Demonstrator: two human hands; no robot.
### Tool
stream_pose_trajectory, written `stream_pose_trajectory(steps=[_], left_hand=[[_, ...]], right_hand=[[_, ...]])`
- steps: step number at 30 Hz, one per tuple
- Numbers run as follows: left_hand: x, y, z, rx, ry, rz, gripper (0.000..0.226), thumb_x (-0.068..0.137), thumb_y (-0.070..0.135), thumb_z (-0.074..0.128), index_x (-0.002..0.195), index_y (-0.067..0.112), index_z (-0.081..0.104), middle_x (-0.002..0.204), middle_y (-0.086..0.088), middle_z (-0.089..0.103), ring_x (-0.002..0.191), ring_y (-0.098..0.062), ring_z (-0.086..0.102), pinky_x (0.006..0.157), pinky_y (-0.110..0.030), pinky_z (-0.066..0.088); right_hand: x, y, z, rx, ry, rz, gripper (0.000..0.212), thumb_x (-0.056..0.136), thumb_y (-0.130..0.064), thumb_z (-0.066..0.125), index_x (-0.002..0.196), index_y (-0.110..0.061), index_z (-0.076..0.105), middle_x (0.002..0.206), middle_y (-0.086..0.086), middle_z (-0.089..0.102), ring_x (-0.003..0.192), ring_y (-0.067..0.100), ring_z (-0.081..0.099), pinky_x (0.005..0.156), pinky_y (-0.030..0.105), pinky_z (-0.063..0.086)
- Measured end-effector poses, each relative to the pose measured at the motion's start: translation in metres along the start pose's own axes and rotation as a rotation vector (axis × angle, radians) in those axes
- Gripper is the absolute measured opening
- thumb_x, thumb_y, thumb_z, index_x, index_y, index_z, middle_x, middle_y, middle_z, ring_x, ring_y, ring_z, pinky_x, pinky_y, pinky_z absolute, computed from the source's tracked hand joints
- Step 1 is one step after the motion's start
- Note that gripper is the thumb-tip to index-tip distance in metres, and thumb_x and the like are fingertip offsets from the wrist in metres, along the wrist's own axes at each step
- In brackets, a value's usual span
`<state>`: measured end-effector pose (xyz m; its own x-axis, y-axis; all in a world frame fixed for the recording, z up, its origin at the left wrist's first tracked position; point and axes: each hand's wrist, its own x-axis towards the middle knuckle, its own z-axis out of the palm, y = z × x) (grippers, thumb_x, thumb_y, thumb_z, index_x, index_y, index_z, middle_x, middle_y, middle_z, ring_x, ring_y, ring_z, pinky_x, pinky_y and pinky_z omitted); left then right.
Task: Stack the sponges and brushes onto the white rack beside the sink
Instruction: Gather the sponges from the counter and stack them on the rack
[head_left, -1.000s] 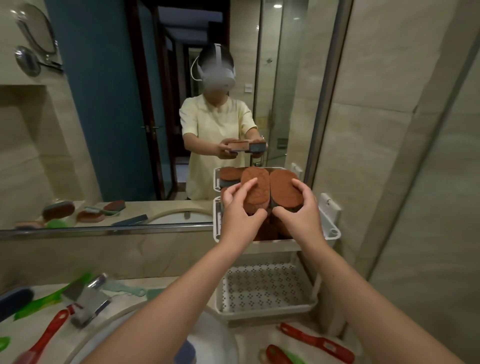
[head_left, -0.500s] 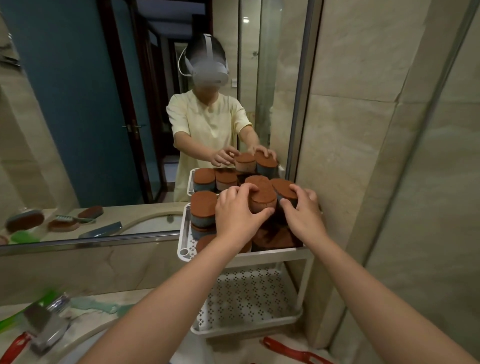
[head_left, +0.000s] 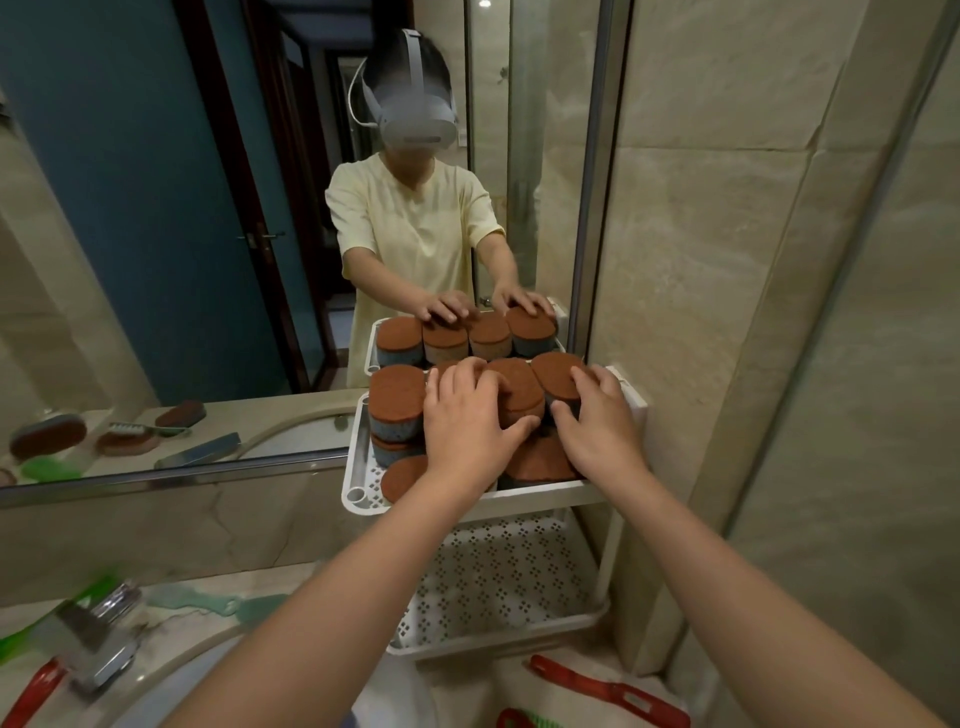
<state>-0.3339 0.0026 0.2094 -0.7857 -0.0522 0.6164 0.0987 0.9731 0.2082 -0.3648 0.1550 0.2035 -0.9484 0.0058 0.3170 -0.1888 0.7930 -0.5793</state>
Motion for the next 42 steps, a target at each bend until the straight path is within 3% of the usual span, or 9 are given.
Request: stream_pose_trajectory(steps=[5, 8, 15, 19, 21, 24, 30, 39, 42], left_hand=[[0.000, 0.003, -0.003, 0.051, -0.035, 0.085, 0.040, 0.082, 0.055, 0.060, 0.114, 0.031, 0.058, 0.126, 0.009, 0.056, 0.129, -0.015, 0.041, 0.119, -0.049, 0.008], [0.000, 0.006, -0.007, 0.094, -0.057, 0.083, 0.039, 0.083, 0.054, 0.059, 0.116, 0.033, 0.060, 0.123, 0.011, 0.059, 0.127, -0.016, 0.042, 0.119, -0.051, 0.004], [-0.003, 0.004, -0.024, -0.011, -0.177, 0.035, 0.048, 0.086, 0.050, 0.058, 0.132, 0.035, 0.053, 0.144, 0.010, 0.047, 0.144, -0.019, 0.023, 0.119, -0.052, 0.000], [-0.017, -0.006, -0.038, -0.221, -0.099, -0.024, 0.047, 0.088, 0.042, 0.059, 0.133, 0.031, 0.051, 0.139, 0.011, 0.050, 0.137, -0.013, 0.034, 0.119, -0.043, 0.018], [-0.030, -0.013, -0.048, -0.394, 0.002, -0.102, 0.038, 0.088, 0.035, 0.059, 0.126, 0.032, 0.055, 0.130, 0.014, 0.054, 0.123, -0.008, 0.047, 0.105, -0.034, 0.039], [-0.051, -0.023, -0.065, -0.608, 0.151, -0.214, 0.029, 0.089, 0.023, 0.056, 0.115, 0.036, 0.056, 0.117, 0.021, 0.054, 0.104, 0.003, 0.054, 0.087, -0.025, 0.050], [-0.104, -0.068, -0.097, -0.681, 0.264, -0.429, 0.033, 0.088, 0.017, 0.054, 0.108, 0.043, 0.055, 0.108, 0.021, 0.057, 0.092, 0.007, 0.056, 0.072, -0.017, 0.049], [-0.200, -0.155, -0.141, -0.541, 0.321, -0.685, 0.048, 0.086, 0.019, 0.056, 0.103, 0.062, 0.045, 0.109, 0.027, 0.053, 0.094, 0.010, 0.053, 0.073, -0.018, 0.047], [-0.230, -0.185, -0.155, -0.501, 0.348, -0.788, 0.048, 0.086, 0.018, 0.057, 0.106, 0.060, 0.044, 0.110, 0.025, 0.055, 0.093, 0.006, 0.055, 0.073, -0.018, 0.046]], right_hand=[[-0.004, -0.003, 0.002, -0.162, 0.048, -0.069, 0.057, 0.098, -0.036, 0.041, 0.150, -0.013, 0.033, 0.160, 0.006, 0.021, 0.149, 0.020, 0.009, 0.119, 0.036, 0.013], [-0.007, -0.003, 0.001, -0.161, 0.075, -0.091, 0.054, 0.097, -0.033, 0.043, 0.147, -0.014, 0.039, 0.156, 0.004, 0.030, 0.146, 0.020, 0.020, 0.119, 0.039, 0.021], [-0.013, -0.008, -0.006, -0.106, 0.102, -0.157, 0.049, 0.095, -0.029, 0.046, 0.143, -0.019, 0.045, 0.154, -0.001, 0.037, 0.146, 0.018, 0.020, 0.119, 0.038, 0.018], [-0.030, -0.027, -0.008, 0.109, 0.173, -0.272, 0.044, 0.090, -0.019, 0.052, 0.133, -0.019, 0.055, 0.139, 0.000, 0.053, 0.136, 0.018, 0.037, 0.114, 0.038, 0.031], [-0.045, -0.041, -0.006, 0.252, 0.170, -0.342, 0.039, 0.088, -0.015, 0.053, 0.127, -0.020, 0.058, 0.130, -0.003, 0.057, 0.126, 0.014, 0.045, 0.105, 0.031, 0.038], [-0.067, -0.064, 0.000, 0.390, 0.153, -0.433, 0.035, 0.088, -0.011, 0.054, 0.122, -0.020, 0.059, 0.123, -0.007, 0.058, 0.121, 0.010, 0.049, 0.100, 0.026, 0.040], [-0.115, -0.117, 0.027, 0.545, 0.031, -0.575, 0.038, 0.084, -0.008, 0.054, 0.120, -0.018, 0.059, 0.118, -0.009, 0.056, 0.115, 0.008, 0.052, 0.098, 0.029, 0.044], [-0.181, -0.186, 0.102, 0.569, -0.304, -0.648, 0.042, 0.086, -0.010, 0.056, 0.126, -0.024, 0.055, 0.123, -0.011, 0.052, 0.117, 0.005, 0.049, 0.100, 0.035, 0.046], [-0.201, -0.211, 0.131, 0.570, -0.419, -0.659, 0.044, 0.085, -0.012, 0.056, 0.127, -0.024, 0.054, 0.123, -0.013, 0.051, 0.116, 0.005, 0.049, 0.100, 0.037, 0.046]])
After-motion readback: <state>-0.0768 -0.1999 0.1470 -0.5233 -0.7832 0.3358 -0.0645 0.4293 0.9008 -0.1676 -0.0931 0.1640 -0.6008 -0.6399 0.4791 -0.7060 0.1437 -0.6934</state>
